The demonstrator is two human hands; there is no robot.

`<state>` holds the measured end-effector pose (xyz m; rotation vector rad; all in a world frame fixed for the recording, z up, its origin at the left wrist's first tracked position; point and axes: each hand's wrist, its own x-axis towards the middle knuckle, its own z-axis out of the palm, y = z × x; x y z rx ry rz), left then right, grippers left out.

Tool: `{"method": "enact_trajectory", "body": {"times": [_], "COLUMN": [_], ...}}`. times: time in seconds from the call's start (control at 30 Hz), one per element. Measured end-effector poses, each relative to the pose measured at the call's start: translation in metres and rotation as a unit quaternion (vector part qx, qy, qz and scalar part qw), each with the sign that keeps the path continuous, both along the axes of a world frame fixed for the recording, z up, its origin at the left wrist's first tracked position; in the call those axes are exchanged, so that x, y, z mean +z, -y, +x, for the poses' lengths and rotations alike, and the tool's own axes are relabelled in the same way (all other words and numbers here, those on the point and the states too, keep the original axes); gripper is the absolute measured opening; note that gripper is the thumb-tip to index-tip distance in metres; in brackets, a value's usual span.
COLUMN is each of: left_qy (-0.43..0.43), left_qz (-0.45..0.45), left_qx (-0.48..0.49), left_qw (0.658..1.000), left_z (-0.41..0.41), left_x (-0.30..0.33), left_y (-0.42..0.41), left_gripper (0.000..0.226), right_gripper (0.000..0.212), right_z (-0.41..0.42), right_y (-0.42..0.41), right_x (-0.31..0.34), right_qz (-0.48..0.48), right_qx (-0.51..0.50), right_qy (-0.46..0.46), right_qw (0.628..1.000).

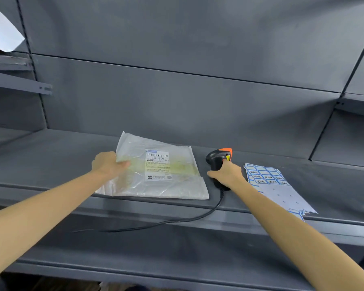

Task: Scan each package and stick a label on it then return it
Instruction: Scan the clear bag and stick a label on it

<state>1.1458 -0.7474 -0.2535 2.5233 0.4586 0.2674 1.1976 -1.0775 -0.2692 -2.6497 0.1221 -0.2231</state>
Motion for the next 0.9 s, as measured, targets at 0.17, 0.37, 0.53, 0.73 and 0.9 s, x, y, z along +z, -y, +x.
{"method": "enact_trajectory", "body": {"times": [0.17,0.37,0.53,0.73,0.9], "left_qy": [-0.050,-0.005,0.143,0.136,0.121], "left_qz": [0.108,0.167,0.077,-0.031,-0.021], "left_qx": [-0.009,0.000,-0.032,-0.084,-0.097], "left_qw": [0.993,0.986,0.986,0.987,0.988], "left_z": [0.008,0.013,0.012,0.011,0.014], "left_x": [-0.013,-0.013,-0.007,-0.014,-0.015], "left_y": [0.002,0.015,0.039,0.062,0.067], "left_gripper": [0.040,0.035,0.049,0.037,0.034], "right_gripper": [0.060,0.063,0.026,0.033,0.050], "right_z": [0.001,0.004,-0.001,-0.023,-0.023], "right_y": [0.000,0.018,0.101,0.176,0.186], "right_x": [-0.008,0.001,0.024,0.034,0.030], "right_qz": [-0.001,-0.037,-0.040,-0.060,-0.002], "right_qx": [-0.027,-0.059,-0.146,-0.190,-0.175], "right_qy": [0.016,-0.008,-0.035,-0.161,-0.214], "right_qw": [1.000,0.998,0.988,0.967,0.961]}}
